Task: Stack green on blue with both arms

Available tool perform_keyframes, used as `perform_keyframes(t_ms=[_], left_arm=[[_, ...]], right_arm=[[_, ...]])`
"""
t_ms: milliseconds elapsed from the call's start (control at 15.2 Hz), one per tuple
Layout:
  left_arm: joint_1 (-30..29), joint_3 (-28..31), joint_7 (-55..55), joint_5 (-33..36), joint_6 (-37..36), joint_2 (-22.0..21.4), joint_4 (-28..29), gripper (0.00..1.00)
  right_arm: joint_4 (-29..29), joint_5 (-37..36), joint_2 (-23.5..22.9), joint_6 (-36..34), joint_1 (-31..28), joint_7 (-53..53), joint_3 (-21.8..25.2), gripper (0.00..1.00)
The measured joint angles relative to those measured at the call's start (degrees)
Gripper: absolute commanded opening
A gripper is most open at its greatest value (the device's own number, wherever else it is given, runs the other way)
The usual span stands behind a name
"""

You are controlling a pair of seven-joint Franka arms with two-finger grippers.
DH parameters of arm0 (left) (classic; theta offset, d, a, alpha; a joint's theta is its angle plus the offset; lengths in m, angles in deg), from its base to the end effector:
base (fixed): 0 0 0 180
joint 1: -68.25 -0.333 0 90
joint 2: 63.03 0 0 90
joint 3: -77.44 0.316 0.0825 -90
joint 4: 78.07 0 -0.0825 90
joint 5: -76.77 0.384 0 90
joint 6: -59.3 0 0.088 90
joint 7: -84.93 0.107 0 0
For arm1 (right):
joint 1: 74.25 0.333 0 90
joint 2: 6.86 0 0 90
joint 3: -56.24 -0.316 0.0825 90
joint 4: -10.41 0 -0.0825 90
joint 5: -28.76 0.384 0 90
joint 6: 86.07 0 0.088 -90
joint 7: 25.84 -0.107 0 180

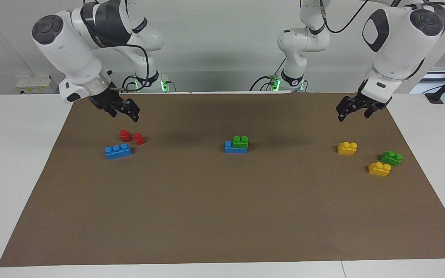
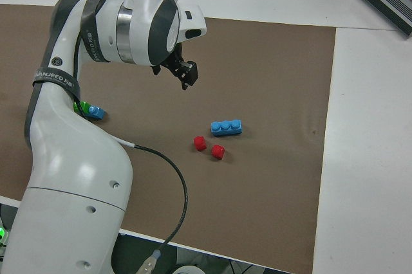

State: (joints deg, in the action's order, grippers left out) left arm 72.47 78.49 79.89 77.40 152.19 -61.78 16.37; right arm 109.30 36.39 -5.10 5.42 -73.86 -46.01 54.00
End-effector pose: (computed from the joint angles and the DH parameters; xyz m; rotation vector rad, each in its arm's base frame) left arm 0.5615 -0.0301 0.5800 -3.1255 -0.0497 0.0749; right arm 0.5400 0.0390 0.5713 -2.9886 0.4765 0.1856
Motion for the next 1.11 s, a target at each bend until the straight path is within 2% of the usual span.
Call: perform_keyframes(t_ms=[262,525,852,1115], left_arm=[[-0.28,0.00,4.20,-0.07,-0.07,0.00,-0.02,1.00],[-0.59,0.03,4.21,-1.97,-0.06,0.00,-0.47,1.00],[-0.81,0.06,2.33,-3.45,0.09,0.00,-0.78,1.00],[-0.81,0.10,2.27,-3.41,0.11,0.00,-0.81,1.00]], right_arm=[[0.00,-0.33,1.77,-1.77,0.00,2.88,-0.01,0.92],[0.00,-4.01,3.50,-2.54,-0.01,7.52,0.02,0.92],[-0.28,-7.21,3.71,-3.05,-0.25,16.63,0.80,0.92],[-0.49,-7.23,3.71,-3.14,-0.39,17.73,0.81,0.92]])
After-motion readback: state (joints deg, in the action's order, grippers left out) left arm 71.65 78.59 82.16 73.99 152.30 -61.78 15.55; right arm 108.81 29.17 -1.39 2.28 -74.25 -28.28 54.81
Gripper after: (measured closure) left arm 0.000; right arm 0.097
